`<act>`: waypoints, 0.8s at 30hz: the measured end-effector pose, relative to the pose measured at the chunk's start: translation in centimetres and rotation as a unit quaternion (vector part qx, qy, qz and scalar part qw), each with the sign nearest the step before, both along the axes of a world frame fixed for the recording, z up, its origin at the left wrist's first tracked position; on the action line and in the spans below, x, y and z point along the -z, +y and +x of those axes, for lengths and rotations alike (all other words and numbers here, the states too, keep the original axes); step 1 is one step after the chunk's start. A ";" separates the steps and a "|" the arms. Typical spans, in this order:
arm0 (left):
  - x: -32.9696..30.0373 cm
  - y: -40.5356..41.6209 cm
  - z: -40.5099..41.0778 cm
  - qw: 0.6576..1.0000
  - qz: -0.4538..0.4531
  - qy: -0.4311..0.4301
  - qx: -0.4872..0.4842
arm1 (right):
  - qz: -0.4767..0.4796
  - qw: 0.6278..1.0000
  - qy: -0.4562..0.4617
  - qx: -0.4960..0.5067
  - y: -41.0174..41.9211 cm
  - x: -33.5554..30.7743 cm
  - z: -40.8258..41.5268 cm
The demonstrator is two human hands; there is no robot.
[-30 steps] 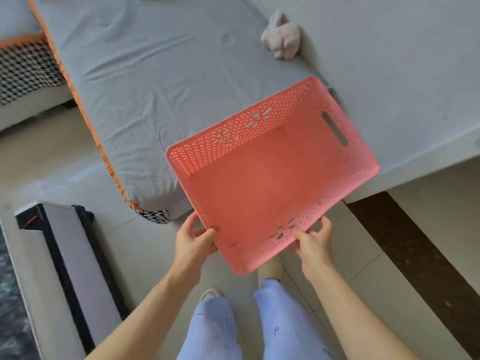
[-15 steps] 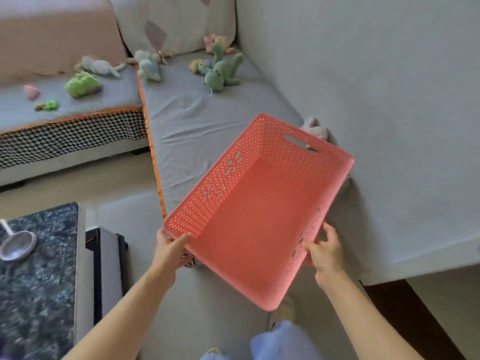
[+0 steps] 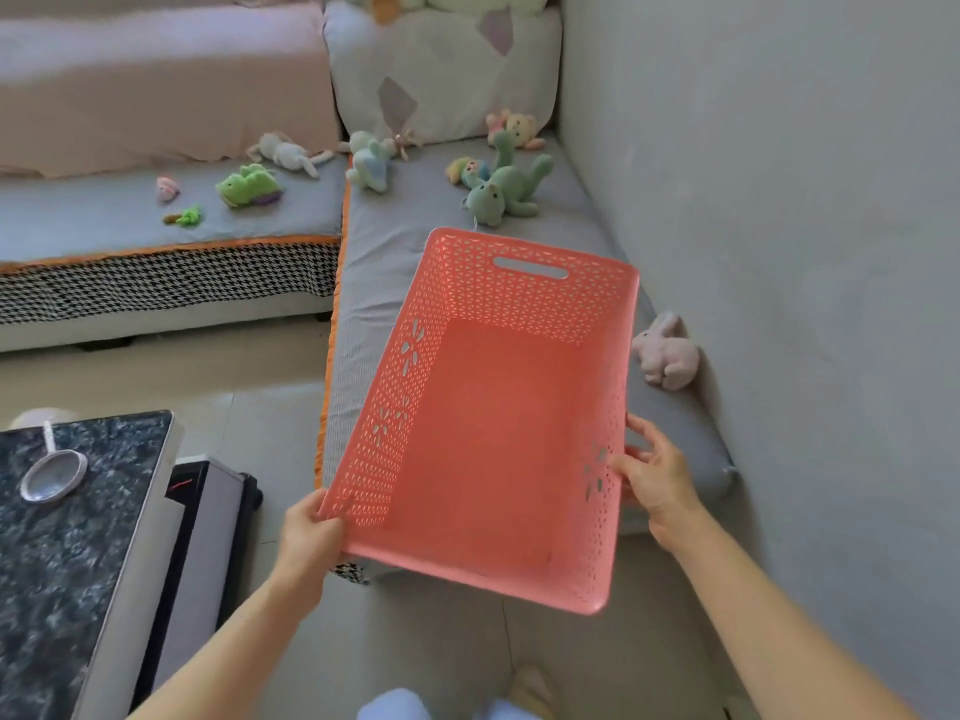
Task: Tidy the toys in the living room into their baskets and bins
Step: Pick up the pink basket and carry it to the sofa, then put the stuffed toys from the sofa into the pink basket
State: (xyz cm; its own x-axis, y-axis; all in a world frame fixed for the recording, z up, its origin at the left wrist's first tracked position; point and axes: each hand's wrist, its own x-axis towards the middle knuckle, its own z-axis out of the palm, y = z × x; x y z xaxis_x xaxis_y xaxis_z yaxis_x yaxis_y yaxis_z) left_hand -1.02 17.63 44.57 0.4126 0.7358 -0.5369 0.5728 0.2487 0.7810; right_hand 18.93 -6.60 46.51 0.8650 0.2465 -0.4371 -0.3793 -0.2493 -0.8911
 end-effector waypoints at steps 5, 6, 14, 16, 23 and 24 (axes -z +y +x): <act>0.2 0.5 4.2 0.994 -0.011 -0.029 -0.103 | 0.058 0.997 0.033 0.042 1.9 0.5 4.4; 0.7 0.8 5.3 0.993 -0.015 -0.028 -0.114 | 0.059 0.997 0.034 0.048 2.3 1.0 5.2; 6.0 4.6 16.3 0.984 -0.056 -0.014 -0.168 | 0.045 0.989 0.084 0.112 3.6 3.6 10.9; 7.1 5.4 19.3 0.983 -0.062 -0.006 -0.173 | 0.037 0.988 0.087 0.122 3.5 3.9 12.7; 10.1 6.1 28.1 0.981 -0.052 0.037 -0.182 | 0.011 0.977 0.112 0.179 2.7 6.8 19.1; 10.6 5.9 29.2 0.981 -0.057 0.043 -0.182 | 0.005 0.977 0.117 0.180 2.5 7.4 20.2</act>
